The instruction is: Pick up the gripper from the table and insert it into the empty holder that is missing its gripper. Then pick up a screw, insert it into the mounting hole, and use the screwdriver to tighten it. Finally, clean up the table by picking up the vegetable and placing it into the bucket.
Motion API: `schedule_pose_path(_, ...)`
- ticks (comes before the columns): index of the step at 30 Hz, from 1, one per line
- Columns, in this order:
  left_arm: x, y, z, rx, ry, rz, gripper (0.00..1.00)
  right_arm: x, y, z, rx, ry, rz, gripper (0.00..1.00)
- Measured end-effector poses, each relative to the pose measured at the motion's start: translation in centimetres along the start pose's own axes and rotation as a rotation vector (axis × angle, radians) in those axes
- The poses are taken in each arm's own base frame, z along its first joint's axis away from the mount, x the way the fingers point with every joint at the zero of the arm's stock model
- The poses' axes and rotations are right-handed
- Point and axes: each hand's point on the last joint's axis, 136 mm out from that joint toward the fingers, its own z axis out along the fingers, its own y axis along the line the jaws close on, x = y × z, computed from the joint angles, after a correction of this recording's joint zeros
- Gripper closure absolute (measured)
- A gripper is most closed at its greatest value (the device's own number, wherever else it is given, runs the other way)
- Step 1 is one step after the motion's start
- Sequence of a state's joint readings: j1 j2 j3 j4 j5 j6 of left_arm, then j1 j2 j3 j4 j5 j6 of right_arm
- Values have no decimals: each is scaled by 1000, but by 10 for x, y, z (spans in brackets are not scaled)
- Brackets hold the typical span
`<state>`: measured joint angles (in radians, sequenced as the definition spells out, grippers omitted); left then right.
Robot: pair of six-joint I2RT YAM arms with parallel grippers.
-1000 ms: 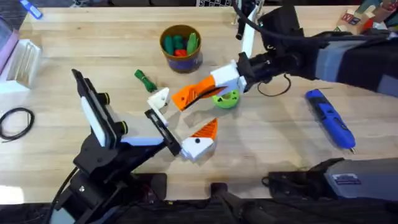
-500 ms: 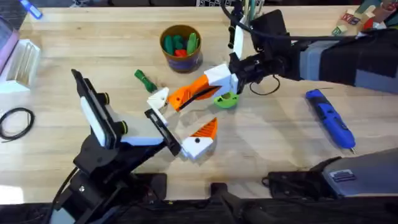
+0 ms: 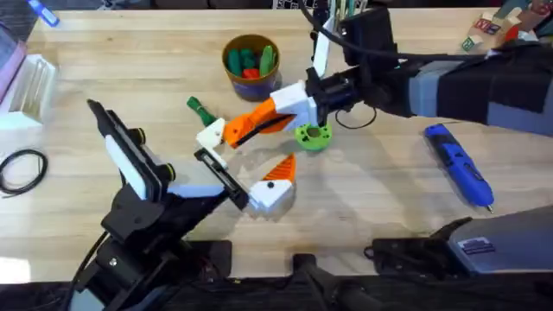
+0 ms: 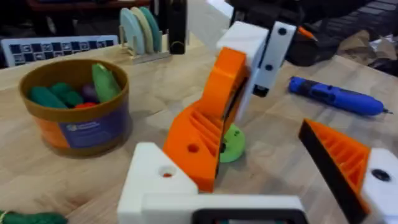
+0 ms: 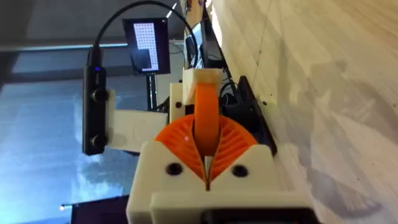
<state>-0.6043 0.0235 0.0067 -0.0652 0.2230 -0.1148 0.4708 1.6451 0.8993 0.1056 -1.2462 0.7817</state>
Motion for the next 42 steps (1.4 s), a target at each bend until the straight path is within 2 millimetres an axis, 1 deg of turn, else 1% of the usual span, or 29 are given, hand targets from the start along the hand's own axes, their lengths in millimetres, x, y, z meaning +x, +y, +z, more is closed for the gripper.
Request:
schedule_pose_path(8,2,14,0,-77,4,-42,13,-3,-8,20,38,-7,84,993)
schedule_pose_path(14,5,20,0,-109,15,-63,13,-9,-16,26,29,-8,101,993)
schedule_pose_path(26,5,19,0,-104,14,-67,14,-8,-14,26,19,3,93,993)
schedule_pose_path(38,4,15,0,-76,15,11,14,-5,-10,23,-11,30,-9,993)
schedule_pose_path(42,3,11,0,-50,15,28,14,-5,-10,19,-29,37,-33,993)
